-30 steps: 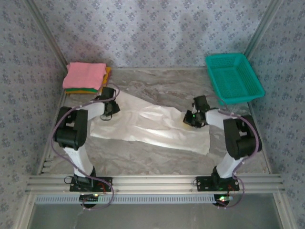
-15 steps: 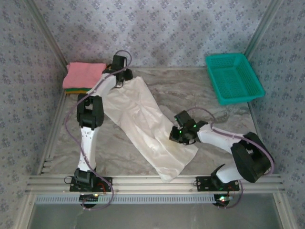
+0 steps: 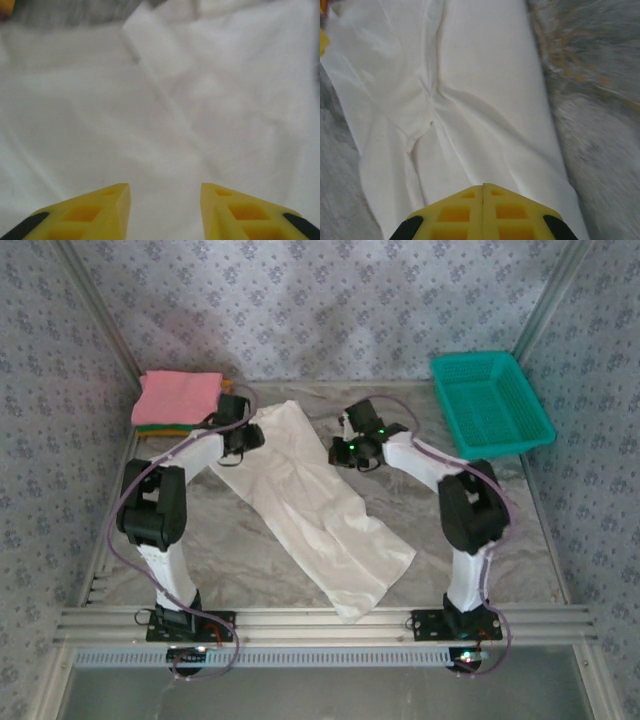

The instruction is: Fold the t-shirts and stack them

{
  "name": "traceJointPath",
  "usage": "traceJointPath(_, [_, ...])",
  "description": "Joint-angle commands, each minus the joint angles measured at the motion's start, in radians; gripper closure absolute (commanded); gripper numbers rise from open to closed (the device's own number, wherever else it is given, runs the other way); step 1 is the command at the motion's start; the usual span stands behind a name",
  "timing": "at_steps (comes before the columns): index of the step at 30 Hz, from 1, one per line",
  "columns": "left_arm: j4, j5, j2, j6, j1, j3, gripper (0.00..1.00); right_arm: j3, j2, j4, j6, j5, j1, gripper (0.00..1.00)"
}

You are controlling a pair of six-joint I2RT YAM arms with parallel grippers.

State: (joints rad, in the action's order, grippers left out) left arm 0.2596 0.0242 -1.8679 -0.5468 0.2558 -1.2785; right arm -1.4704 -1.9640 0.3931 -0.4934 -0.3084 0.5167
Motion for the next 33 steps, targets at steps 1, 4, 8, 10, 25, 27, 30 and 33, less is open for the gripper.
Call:
traceJointPath(1, [-0.025, 0.068, 0.054, -0.068, 0.006, 0.089, 0.61, -0.142, -0.157, 0.078, 0.094, -0.054, 0.012, 1.0])
traceJointPath(4, [0.0, 0.074, 0.038, -0.081, 0.007, 0.124, 0.61, -0.203, -0.244, 0.07, 0.099, -0.059, 0.011, 1.0])
traceJointPath(8, [-0.013, 0.07, -0.022, -0.09, 0.013, 0.134, 0.64, -0.115, -0.245, 0.006, 0.041, -0.045, 0.006, 1.0])
traceJointPath(10, [-0.033, 0.07, -0.055, -0.093, 0.014, 0.131, 0.64, -0.02, -0.218, -0.058, -0.003, -0.038, -0.003, 1.0])
traceJointPath(25, [0.155, -0.177, -0.556, 0.124, 0.077, -0.709, 0.65, 0.459, 0.053, -0.312, -0.322, 0.024, -0.042, 1.0])
traceJointPath(27, [0.205, -0.153, -0.569, 0.139, 0.096, -0.778, 0.65, 0.426, 0.076, -0.293, -0.315, 0.03, -0.052, 1.0])
traceJointPath(30, [0.188, -0.116, -0.5, 0.123, 0.111, -0.702, 0.64, 0.359, 0.115, -0.233, -0.283, 0.062, -0.084, 1.0])
traceJointPath(33, [0.146, -0.057, -0.375, 0.097, 0.111, -0.525, 0.6, 0.322, 0.155, -0.204, -0.257, 0.09, -0.13, 1.0])
